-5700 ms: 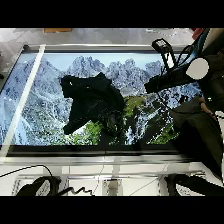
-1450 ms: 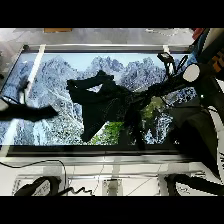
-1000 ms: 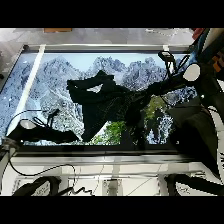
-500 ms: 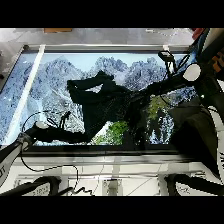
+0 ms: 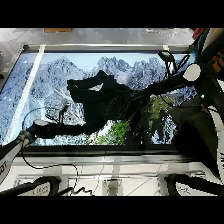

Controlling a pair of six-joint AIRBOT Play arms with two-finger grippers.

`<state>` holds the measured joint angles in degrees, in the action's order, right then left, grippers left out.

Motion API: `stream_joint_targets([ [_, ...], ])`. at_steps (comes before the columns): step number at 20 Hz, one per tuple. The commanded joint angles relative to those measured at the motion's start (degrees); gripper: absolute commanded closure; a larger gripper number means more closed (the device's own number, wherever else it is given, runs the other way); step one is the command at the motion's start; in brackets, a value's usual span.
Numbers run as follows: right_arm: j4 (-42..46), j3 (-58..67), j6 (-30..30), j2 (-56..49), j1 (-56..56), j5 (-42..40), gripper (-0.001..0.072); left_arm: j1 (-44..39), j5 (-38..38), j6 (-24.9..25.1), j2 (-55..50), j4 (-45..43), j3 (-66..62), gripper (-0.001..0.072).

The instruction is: Fold the clothes and pants, and hang the long-sleeved shirts on hangers.

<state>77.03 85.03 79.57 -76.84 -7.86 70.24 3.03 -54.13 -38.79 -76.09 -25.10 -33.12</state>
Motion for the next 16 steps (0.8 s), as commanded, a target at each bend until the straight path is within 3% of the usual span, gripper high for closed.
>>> stream_joint_targets([
  [1,4.70,0.07,0.48,0.11,0.02,-4.68,0.0683,4.22,-0.90,-0.57,2.14,5.09,-7.41,0.0686],
  [6,7.34,0.09,5.90,0.11,5.18,-14.93,0.0683,19.85,4.44,-6.80,8.46,9.77,-25.09,0.0688],
  [12,5.75,1.81,11.32,0.11,15.15,-15.47,0.0684,35.78,17.07,-9.03,15.26,9.51,-32.96,0.0688],
  [16,4.81,1.81,11.32,0.11,16.06,-13.86,0.0685,38.88,17.03,-9.14,15.39,0.24,-32.94,0.0688],
])
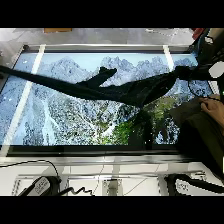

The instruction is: Fold the clothes and pants, and hang the long-sleeved shirts on hangers.

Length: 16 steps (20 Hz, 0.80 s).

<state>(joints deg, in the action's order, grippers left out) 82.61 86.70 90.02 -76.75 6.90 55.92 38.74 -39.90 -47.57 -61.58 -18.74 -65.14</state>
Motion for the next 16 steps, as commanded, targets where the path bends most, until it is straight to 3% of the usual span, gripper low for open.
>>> stream_joint_targets([
  [1,-0.46,0.15,0.90,0.02,1.31,0.44,0.0685,3.37,2.84,-1.64,0.87,-9.97,-0.92,0.0689],
  [3,-1.16,0.15,2.62,0.02,1.31,0.76,0.0684,4.02,2.80,-6.25,0.87,-16.24,-0.92,0.0689],
  [5,-3.54,0.17,2.75,0.04,1.31,1.73,0.0684,4.55,2.84,-7.32,0.87,-18.82,-0.92,0.0688],
  [11,-9.70,0.26,3.04,3.15,1.31,-1.81,0.0685,10.73,5.86,-10.75,1.38,-19.08,-0.98,0.0689],
  [13,-8.50,-0.17,7.80,2.89,1.51,-4.48,0.0686,11.45,2.08,-11.23,0.55,-29.75,-0.68,0.0690],
  [15,-6.93,-4.17,19.85,0.33,2.91,-1.99,0.0687,10.97,-5.64,-17.92,-2.54,-44.89,1.20,0.0691],
  [16,-10.40,-6.84,20.68,-1.01,3.54,1.86,0.0687,10.88,-7.63,-20.98,-4.13,-48.83,3.37,0.0690],
])
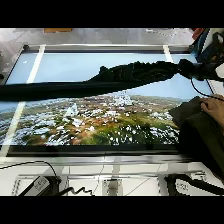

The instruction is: Fold the clothes and pants, and hang the long-sleeved shirts on hangers.

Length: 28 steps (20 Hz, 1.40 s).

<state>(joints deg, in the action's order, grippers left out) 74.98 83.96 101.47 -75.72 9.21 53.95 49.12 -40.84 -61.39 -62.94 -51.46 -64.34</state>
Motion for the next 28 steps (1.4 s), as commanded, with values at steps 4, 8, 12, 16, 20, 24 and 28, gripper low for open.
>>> stream_joint_targets([
  [4,-2.23,-9.64,-1.44,-3.08,1.27,17.49,0.0686,-0.28,-10.91,-2.47,-5.40,-23.96,8.02,0.0690],
  [8,-1.53,-15.21,-11.23,-2.60,1.27,28.83,0.0686,-2.10,-10.84,-2.49,-5.81,-24.81,8.15,0.0689],
  [12,-6.64,-29.09,-16.70,2.69,1.27,29.09,0.0687,-4.31,-10.67,-2.40,-5.86,-25.16,8.15,0.0689],
  [16,-11.54,-41.77,-19.10,14.34,1.27,26.23,0.0686,-4.46,-7.26,-2.29,-5.75,-23.08,7.80,0.0689],
  [20,-14.10,-43.25,-15.74,28.24,1.27,21.29,0.0685,-6.97,-0.66,-2.23,-5.55,-17.31,-2.08,0.0689],
  [24,-4.74,-45.22,-5.09,37.79,1.27,18.88,0.0685,-7.21,-2.34,-2.27,-5.49,-19.12,-7.69,0.0689],
  [28,-4.76,-52.00,-0.85,41.92,1.27,19.98,0.0685,-5.55,-4.22,-2.21,-5.57,-29.00,6.73,0.0689],
])
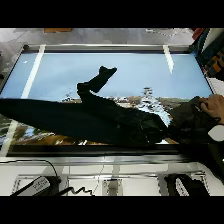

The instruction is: Fold the clothes and pants, and hang the long-sleeved shirts on hangers.

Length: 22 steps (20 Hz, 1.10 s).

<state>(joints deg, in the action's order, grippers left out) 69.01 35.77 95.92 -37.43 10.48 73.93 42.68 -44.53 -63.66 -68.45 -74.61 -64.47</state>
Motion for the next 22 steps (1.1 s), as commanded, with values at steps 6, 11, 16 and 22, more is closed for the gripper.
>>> stream_joint_targets([
  [6,0.04,-5.22,5.40,3.61,-0.04,4.59,0.0684,2.45,3.69,0.02,-2.80,-17.62,17.03,0.0688],
  [11,0.35,-5.22,5.11,3.56,-0.04,4.20,0.0683,2.45,8.87,0.02,-3.26,-18.62,16.96,0.0687],
  [16,1.86,-5.20,4.94,3.56,-0.04,4.90,0.0074,2.43,12.81,0.02,-3.26,-18.64,16.92,0.0186],
  [22,-6.34,-3.69,-1.79,3.17,-0.11,-0.13,0.0097,2.43,16.17,-0.02,-0.15,-21.57,13.55,0.0006],
])
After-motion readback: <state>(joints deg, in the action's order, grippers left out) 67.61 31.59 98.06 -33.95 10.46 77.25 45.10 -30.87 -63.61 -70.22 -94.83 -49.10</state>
